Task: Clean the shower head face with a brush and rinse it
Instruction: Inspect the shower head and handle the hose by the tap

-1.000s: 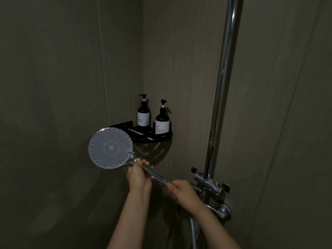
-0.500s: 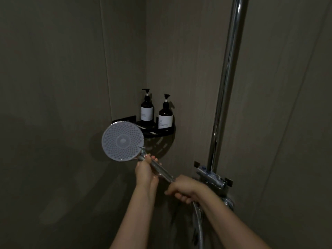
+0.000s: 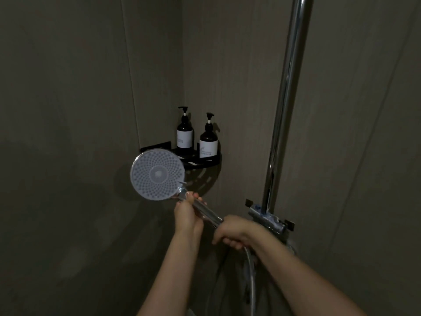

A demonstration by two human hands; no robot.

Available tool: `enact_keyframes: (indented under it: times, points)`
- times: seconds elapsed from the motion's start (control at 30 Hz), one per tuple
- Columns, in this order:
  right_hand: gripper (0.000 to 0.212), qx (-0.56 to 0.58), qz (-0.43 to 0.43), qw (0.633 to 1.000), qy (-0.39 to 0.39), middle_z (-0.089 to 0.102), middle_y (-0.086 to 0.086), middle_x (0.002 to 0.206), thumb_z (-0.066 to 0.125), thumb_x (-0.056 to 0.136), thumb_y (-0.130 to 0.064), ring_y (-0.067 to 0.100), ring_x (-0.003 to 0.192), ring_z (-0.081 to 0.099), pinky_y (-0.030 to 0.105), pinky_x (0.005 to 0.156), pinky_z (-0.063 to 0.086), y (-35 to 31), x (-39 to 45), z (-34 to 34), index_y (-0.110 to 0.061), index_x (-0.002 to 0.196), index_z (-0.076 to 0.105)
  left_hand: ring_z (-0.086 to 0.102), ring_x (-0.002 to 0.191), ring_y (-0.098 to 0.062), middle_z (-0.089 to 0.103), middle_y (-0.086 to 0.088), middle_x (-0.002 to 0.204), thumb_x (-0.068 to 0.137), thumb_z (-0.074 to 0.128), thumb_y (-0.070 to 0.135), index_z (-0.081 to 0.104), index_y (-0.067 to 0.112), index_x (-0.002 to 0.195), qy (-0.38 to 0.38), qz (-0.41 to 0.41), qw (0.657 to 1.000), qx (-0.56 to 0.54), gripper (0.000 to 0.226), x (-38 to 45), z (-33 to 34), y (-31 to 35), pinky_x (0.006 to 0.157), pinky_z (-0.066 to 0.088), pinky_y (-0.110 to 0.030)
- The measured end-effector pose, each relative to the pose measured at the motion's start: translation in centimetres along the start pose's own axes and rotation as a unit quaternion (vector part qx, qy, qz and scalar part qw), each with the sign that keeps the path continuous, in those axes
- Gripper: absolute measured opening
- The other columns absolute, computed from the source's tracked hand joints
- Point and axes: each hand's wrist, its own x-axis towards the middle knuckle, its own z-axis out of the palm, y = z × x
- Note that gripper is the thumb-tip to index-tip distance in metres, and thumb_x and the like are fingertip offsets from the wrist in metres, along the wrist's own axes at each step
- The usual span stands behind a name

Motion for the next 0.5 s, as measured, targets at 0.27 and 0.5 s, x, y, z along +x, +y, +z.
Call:
enact_keyframes:
  times: [0.27, 0.5]
  points:
    - [0.015, -0.246, -0.172, 0.876, 0.378, 0.066, 0.003, 0.101, 0.054, 0.089, -0.023, 0.020, 0.091, 0.065, 0.028, 0.072, 0.048, 0.6, -0.8, 2.1, -0.016, 0.101, 0.059, 0.058, 0.086, -0.016, 0.057, -0.003, 0.091, 0.096, 0.045, 0.012, 0.051, 0.016, 0.105, 0.073, 0.033, 0.994, -0.070, 0.012, -0.2, 0.8, 0.0, 0.089, 0.047, -0.039]
    - [0.021, -0.130, -0.075, 0.954, 0.261, 0.069, 0.009, 0.094, 0.058, 0.082, -0.020, 0.026, 0.089, 0.067, 0.031, 0.071, 0.052, -0.3, -0.2, 2.8, -0.010, 0.098, 0.066, 0.035, 0.037, -0.004, 0.036, 0.007, 0.050, 0.090, 0.056, 0.023, 0.044, 0.020, 0.070, 0.057, 0.002, 0.998, -0.022, 0.023, 0.0, 0.0, 0.0, 0.041, 0.034, -0.018]
